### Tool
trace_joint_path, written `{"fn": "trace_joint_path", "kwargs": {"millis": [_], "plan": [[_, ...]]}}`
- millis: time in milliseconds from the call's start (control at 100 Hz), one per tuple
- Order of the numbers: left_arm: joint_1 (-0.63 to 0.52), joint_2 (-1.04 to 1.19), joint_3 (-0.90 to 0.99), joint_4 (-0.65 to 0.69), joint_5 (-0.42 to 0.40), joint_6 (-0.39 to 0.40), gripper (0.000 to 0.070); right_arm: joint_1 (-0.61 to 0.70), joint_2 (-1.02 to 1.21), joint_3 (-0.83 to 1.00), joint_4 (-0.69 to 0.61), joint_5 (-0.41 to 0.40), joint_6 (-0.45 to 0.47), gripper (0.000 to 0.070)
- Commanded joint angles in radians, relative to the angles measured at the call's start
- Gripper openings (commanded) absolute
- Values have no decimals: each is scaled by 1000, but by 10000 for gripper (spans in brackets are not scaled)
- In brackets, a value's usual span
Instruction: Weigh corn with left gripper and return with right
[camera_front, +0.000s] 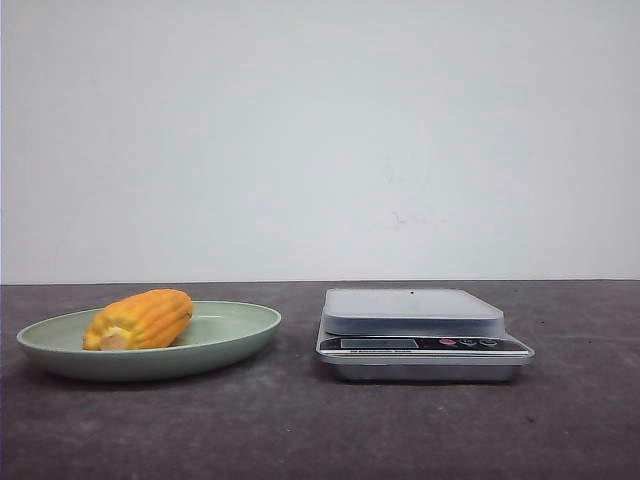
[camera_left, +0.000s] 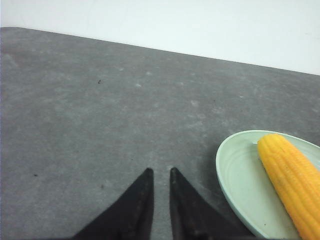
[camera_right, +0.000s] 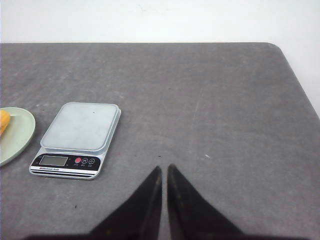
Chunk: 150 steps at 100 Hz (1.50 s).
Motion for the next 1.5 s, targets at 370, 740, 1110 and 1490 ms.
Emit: {"fn": "trace_joint_path", "kwargs": {"millis": [370,740,1110,1490], "plan": [[3,-1,-18,-4,4,13,17,3,-1,14,13,0,9,11],[3,-1,-18,-4,4,13,17,3,-1,14,13,0,9,11],[3,-1,-18,-4,4,13,16,-45,-21,-36,200,26,-80,11],[3,-1,-18,-4,4,13,17,-240,-198,-733,953,-9,-80,11]]}}
